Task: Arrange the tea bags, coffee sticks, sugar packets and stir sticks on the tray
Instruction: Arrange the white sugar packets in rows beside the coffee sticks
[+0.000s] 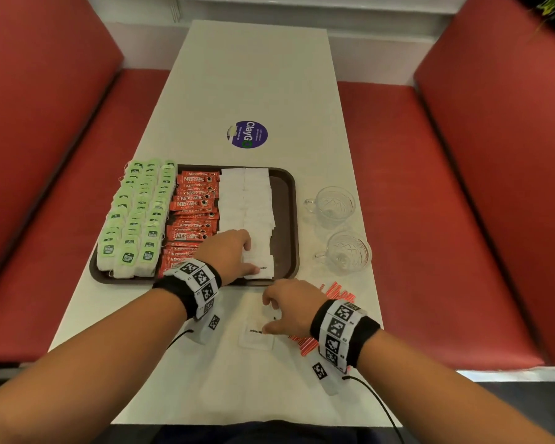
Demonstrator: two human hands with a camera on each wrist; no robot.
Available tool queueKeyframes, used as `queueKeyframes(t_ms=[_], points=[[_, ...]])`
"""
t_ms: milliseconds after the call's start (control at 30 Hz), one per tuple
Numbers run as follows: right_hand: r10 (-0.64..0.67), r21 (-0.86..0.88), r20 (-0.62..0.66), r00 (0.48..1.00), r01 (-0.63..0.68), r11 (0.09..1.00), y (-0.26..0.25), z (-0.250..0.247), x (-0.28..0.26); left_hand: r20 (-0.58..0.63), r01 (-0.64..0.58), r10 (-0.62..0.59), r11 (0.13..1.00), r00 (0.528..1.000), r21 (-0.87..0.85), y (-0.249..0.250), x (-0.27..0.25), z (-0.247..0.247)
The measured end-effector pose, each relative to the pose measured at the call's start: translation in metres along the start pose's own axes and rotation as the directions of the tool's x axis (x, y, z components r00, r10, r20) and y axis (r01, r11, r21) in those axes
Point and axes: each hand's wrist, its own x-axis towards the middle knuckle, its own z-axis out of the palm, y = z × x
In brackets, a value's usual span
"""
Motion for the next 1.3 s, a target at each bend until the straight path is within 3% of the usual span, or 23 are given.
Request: queueKeyframes(t_ms=[233, 467, 567, 767, 867, 1000, 1200, 1300], points=[[-0.004, -0.186, 0.068, 0.998, 0.017, 0.982, -0.020, 0.011, 0.006, -0.034, -0.026, 0.025, 0.999, 0.999, -0.033, 0.001, -0.010, 0.000], [0.004, -0.209, 0.149, 0.989, 0.027, 0.978, -0.029, 0.011, 0.017, -0.033, -0.089, 0.086, 0.992, 0.996, -0.093, -0.012, -0.033, -0.010], [-0.003, -0.111, 0.109, 0.994, 0.016, 0.994, -0.027, 0.008, 0.018, -0.008, -0.115, 0.115, 0.981, 0.993, -0.157, -0.020, -0.044, -0.013], [0.054, 0.122, -0.163, 0.985, -0.034, 0.992, -0.016, -0.013, 0.016, 0.048, -0.158, 0.182, 0.938, 0.982, -0.310, -0.026, -0.061, -0.025], [0.101, 0.269, -0.234, 0.967, -0.036, 0.962, -0.011, -0.021, 0.019, 0.021, -0.184, 0.198, 0.938, 0.980, -0.292, -0.023, -0.064, -0.026], [0.106, 0.450, -0.230, 0.967, 0.009, 0.893, -0.014, -0.030, 0.016, -0.110, -0.198, 0.169, 0.903, 0.980, -0.381, -0.020, -0.061, -0.025], [-0.023, 0.492, -0.214, 0.976, 0.128, 0.861, -0.010, -0.034, 0.010, -0.208, -0.178, 0.084, 0.856, 0.975, -0.486, -0.016, -0.054, -0.034], [-0.022, 0.514, -0.241, 0.970, 0.147, 0.845, -0.008, -0.036, 0.006, -0.230, -0.205, 0.100, 0.847, 0.968, -0.491, -0.016, -0.049, -0.035]])
